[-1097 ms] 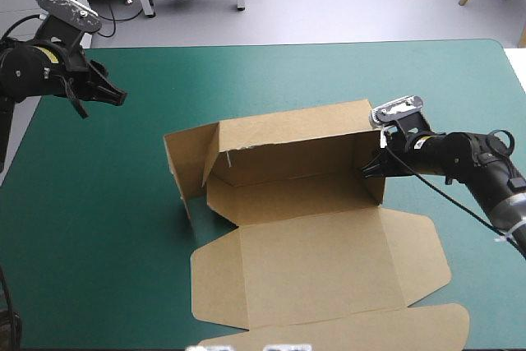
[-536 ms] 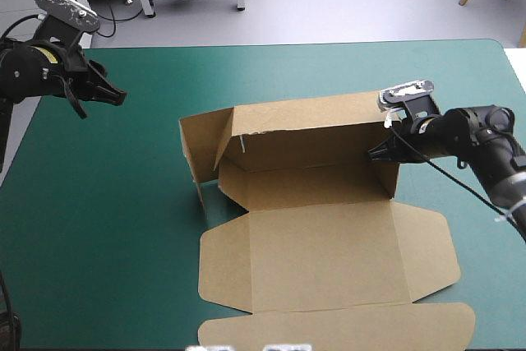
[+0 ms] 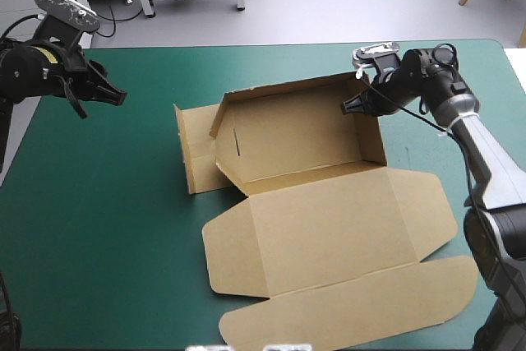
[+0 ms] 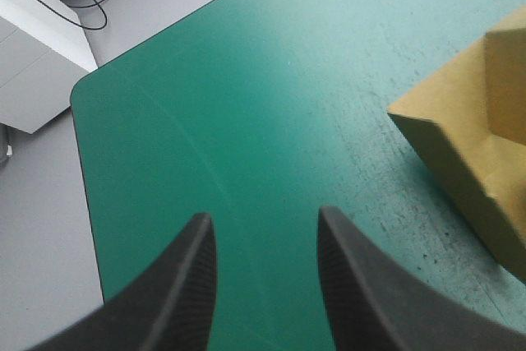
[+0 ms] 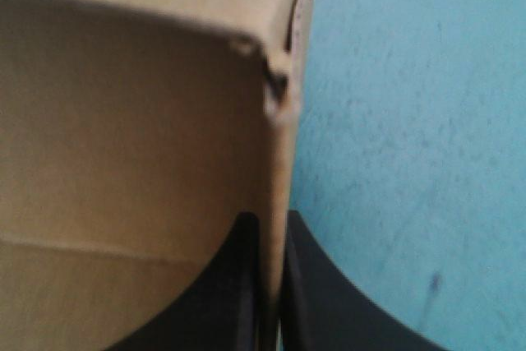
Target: Fold the box
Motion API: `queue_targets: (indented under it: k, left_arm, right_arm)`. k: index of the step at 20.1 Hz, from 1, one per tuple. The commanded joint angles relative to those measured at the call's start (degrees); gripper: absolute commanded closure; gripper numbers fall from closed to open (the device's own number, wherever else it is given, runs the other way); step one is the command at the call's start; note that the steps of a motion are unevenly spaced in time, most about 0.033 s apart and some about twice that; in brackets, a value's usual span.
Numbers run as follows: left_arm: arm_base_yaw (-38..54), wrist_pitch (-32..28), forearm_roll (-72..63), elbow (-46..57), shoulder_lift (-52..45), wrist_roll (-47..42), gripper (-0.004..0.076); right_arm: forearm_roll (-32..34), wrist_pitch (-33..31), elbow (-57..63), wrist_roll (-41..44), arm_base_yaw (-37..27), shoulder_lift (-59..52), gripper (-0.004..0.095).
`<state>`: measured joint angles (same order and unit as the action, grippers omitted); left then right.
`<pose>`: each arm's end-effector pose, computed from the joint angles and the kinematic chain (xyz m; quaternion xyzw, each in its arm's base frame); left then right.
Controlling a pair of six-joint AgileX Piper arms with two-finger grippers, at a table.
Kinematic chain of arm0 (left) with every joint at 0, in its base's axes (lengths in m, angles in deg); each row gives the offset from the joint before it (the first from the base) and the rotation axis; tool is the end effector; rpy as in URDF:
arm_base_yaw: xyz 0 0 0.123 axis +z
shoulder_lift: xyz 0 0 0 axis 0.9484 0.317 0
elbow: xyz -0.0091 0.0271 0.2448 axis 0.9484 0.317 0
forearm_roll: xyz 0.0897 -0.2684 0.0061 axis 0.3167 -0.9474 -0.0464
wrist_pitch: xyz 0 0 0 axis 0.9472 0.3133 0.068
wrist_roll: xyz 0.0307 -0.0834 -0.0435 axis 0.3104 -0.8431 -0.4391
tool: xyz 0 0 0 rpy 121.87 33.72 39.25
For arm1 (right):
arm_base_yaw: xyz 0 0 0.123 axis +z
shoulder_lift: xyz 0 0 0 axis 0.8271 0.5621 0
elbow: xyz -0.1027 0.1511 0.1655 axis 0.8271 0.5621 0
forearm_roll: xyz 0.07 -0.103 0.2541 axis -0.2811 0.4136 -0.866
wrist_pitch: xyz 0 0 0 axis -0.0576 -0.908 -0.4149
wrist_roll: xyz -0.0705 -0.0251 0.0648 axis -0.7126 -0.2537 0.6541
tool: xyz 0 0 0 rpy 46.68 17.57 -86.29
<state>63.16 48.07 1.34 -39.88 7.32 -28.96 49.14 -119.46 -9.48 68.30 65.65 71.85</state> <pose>0.3097 -0.0369 0.4615 0.2075 0.8873 0.0816 0.4037 0.4247 0.0840 0.2706 -0.1645 0.9500 0.0530 0.2599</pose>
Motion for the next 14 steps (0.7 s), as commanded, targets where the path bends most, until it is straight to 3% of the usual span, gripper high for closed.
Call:
queue_targets:
  k: [1, 4, 5, 6, 7, 9, 14]
  left_arm:
    - [0.12, 1.57, -0.29, -1.89, -1.93, -0.72, 0.044]
    - [0.12, 2.41, -0.3, -1.89, -1.93, -0.72, 0.044]
    - [0.12, 2.41, -0.3, -1.89, -1.93, -0.72, 0.044]
    - [0.12, 2.41, -0.3, -1.89, -1.93, -0.72, 0.044]
    - [0.12, 2.27, -0.3, -1.89, -1.93, -0.72, 0.044]
    - [0.12, 2.27, -0.3, -1.89, -1.93, -0.72, 0.044]
    - [0.12, 2.27, -0.3, -1.89, -1.93, -0.79, 0.044]
  right_arm:
    - [-0.73, -0.19, -3.68, 0.03, 0.07, 3.43, 0.0905]
    - [-1.39, 0.39, -4.67, -0.08, 0.07, 7.26, 0.0705]
    - [-1.5, 0.52, -4.78, -0.21, 0.07, 7.54, 0.0554]
    - [-1.51, 0.52, -4.81, -0.21, 0.07, 7.54, 0.0478]
    - [-1.4, -0.09, -5.56, -0.21, 0.07, 7.26, 0.0297]
    - [-1.0, -1.98, -7.15, -0.21, 0.07, 6.53, 0.0152]
    - [-0.89, -3.42, -8.14, -0.21, 0.07, 0.06, 0.0143]
